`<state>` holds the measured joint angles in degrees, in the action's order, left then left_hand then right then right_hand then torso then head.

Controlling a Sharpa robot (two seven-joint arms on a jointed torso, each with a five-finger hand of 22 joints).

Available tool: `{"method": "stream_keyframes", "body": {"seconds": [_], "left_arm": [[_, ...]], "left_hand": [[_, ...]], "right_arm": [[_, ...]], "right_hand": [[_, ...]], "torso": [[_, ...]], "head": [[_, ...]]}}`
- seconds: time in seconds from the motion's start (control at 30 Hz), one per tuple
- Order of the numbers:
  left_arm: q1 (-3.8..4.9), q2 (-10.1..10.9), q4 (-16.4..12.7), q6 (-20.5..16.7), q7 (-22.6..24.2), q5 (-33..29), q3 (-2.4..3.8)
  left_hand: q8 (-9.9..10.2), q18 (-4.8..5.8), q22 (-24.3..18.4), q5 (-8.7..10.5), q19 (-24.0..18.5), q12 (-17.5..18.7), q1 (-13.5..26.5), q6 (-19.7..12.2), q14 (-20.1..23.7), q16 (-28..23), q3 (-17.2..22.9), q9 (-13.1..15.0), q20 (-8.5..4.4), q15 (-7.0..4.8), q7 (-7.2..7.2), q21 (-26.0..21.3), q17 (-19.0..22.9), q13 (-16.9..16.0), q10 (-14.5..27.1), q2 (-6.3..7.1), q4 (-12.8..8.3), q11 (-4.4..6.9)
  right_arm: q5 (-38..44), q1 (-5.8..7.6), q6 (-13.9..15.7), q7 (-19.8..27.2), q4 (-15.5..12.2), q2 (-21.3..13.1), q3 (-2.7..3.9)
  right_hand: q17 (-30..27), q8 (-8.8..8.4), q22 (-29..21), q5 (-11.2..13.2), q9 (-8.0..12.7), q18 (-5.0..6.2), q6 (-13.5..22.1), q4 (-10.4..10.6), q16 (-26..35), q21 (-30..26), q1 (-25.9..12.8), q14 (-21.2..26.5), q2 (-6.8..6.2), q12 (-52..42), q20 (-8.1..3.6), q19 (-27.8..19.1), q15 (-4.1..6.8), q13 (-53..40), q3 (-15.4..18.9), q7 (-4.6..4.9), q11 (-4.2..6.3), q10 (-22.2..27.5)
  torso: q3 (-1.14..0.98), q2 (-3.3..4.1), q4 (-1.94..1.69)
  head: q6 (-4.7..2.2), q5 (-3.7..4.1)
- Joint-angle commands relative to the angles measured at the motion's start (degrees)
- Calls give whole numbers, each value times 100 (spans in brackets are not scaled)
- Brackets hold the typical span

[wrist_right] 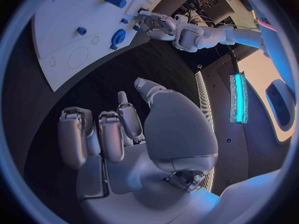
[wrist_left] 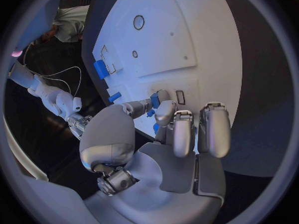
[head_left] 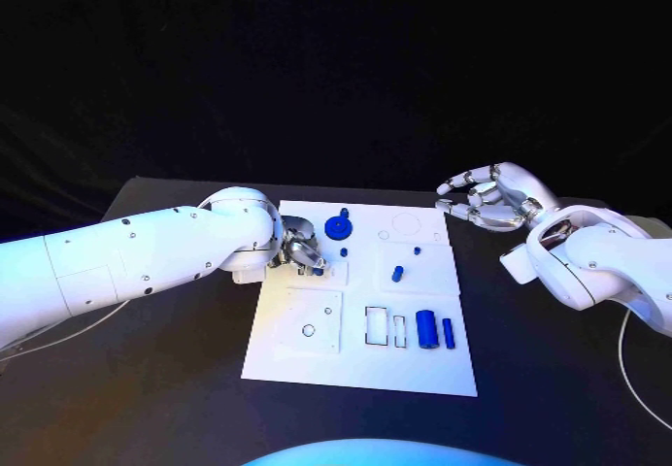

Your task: Assemble the parts on the task board

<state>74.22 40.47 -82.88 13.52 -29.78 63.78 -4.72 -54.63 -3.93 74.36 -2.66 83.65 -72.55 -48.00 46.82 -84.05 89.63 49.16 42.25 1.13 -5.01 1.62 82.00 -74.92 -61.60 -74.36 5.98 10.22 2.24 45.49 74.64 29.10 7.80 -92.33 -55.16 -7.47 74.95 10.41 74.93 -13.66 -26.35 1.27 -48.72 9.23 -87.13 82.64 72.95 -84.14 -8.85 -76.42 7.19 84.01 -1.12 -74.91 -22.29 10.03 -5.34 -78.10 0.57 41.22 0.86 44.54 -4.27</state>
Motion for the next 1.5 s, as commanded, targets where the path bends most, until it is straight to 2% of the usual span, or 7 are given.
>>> {"method": "stream_keyframes", "body": {"seconds": [0.03,0.27,0.73,0.97,1.1,1.37,1.5], "left_arm": [[-22,-28,-8,190,10,-74,-16],[-22,-33,9,205,9,-81,-16],[-22,-28,2,241,8,-111,-16],[-22,-24,-5,247,12,-175,-16],[-22,-21,-3,263,12,-173,-16],[-22,-16,20,293,12,-154,-16],[-22,-18,25,290,12,-152,-16]], "left_hand": [[5,73,5,-28,6,-28,41,31,-595,37,0,-5,-33,-43,-3,31,-1508,-5,-46,4,23,-4],[2,76,19,-30,13,-35,91,59,-595,37,26,-22,-36,-50,-16,37,-1508,-13,-63,-63,55,6],[0,78,30,-29,18,-33,118,58,-595,37,4,-33,-41,-55,-20,42,-1508,-9,-67,18,1,11],[-4,77,30,-31,18,-26,72,47,-595,37,101,-51,-51,-67,-32,39,-1508,-2,-68,25,-140,24],[-7,79,38,-29,20,-28,183,70,-595,37,74,-68,-51,-63,-24,42,-1508,-6,-77,40,-74,17],[-32,84,68,-26,33,-31,627,172,-595,37,-162,-126,-50,-64,-32,51,-1508,-10,-106,63,282,21],[-34,85,73,-26,35,-26,693,178,-595,37,-232,-137,-52,-67,-38,52,-1508,-2,-106,63,353,23]], "right_arm": [[6,-4,-68,26,-14,-3,0],[6,-4,-69,28,-19,-8,0],[6,-4,-76,26,-22,-15,0],[6,-5,-80,27,-20,-14,0],[6,-5,-79,28,-20,-15,0],[6,-6,-74,33,-23,-18,0],[6,-6,-73,36,-22,-18,0]], "right_hand": [[567,32,948,-23,8,91,-4,31,28,-33,-35,-371,-35,24,-36,36,41,-86,5,-18,43,-7],[567,32,948,-23,8,91,-4,31,28,-33,-35,-371,-35,24,-36,36,41,-86,5,-18,43,-7],[567,32,948,-23,8,91,-4,31,28,-33,-35,-371,-35,24,-36,36,41,-86,5,-18,43,-7],[565,40,945,-24,11,93,-3,37,31,-40,-41,-370,-38,10,-37,33,43,-98,3,-21,45,-19],[565,40,945,-24,11,93,-3,37,31,-40,-41,-370,-38,10,-37,33,43,-98,3,-21,45,-19],[557,42,940,-24,12,94,-2,40,35,-48,-44,-368,-39,17,-38,28,44,-91,3,-21,46,-13],[557,42,940,-24,12,94,-2,40,35,-48,-44,-368,-39,17,-38,28,44,-91,3,-21,46,-13]], "torso": [[0,0,-3],[-1,0,2],[0,1,-4],[0,-2,-2],[-2,0,-3],[1,-1,-8],[1,0,-5]], "head": [[6,4],[3,4],[18,18],[16,14],[23,9],[23,9],[19,8]]}}
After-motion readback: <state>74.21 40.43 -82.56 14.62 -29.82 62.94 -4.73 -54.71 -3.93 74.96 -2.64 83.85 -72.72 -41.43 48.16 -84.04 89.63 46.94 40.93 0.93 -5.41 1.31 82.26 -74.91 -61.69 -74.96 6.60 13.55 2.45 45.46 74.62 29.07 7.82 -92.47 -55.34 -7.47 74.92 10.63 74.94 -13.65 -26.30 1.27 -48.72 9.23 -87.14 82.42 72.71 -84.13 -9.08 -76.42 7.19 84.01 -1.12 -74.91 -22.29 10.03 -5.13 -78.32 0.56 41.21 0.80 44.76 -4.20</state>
